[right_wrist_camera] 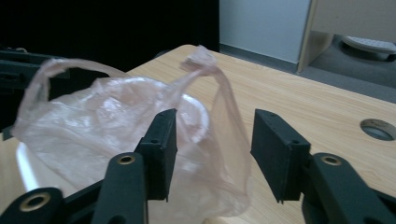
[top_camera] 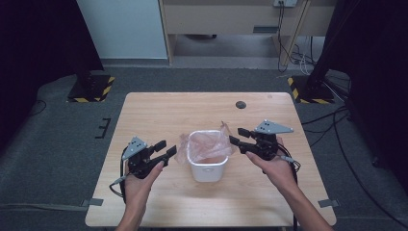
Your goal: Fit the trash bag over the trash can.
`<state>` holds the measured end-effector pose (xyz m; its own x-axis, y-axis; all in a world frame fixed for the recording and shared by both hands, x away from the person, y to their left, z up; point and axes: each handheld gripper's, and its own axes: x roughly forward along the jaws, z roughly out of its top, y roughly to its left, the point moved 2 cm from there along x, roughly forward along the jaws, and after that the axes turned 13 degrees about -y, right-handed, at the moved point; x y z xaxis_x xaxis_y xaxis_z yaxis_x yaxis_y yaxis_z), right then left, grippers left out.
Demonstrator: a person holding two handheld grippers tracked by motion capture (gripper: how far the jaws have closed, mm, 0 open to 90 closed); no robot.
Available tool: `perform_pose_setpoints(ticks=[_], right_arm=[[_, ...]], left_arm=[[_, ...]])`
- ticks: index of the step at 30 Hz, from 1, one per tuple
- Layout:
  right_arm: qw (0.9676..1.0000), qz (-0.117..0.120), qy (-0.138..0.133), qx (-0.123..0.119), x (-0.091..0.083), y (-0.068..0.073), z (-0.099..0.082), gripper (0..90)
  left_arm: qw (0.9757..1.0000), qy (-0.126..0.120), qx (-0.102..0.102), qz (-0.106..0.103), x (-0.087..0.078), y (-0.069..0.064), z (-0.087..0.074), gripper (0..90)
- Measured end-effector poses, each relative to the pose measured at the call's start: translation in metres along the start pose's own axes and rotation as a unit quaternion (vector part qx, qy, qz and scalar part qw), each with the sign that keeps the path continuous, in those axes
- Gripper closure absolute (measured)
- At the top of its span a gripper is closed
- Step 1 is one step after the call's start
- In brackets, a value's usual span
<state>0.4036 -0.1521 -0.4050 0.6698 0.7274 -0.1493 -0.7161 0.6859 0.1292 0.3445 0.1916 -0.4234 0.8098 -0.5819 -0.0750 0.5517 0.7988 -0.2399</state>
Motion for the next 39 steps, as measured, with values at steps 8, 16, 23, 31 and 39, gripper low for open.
perform_pose_setpoints(ticks=[8,16,23,31,39], right_arm=[[0.9995,0.027,0.016,0.005,0.011,0.013,0.005,40.7],[0.9984,0.045,0.036,0.001,0.017,0.018,0.003,57.6],[0.9968,0.066,0.045,0.000,0.013,0.018,0.003,85.7],[0.9976,0.057,0.040,0.000,0.007,0.015,0.005,82.0],[0.9986,0.037,0.038,0.006,0.012,0.017,0.004,47.7]], left_arm=[[0.9994,0.014,0.001,-0.033,-0.003,-0.013,-0.008,38.4],[0.9982,0.035,0.006,-0.048,0.004,-0.016,-0.014,46.3],[0.9964,0.049,0.006,-0.069,0.005,-0.021,-0.019,56.4],[0.9950,0.062,0.012,-0.077,0.008,-0.029,-0.026,58.1],[0.9955,0.059,0.013,-0.073,0.006,-0.028,-0.025,58.7]])
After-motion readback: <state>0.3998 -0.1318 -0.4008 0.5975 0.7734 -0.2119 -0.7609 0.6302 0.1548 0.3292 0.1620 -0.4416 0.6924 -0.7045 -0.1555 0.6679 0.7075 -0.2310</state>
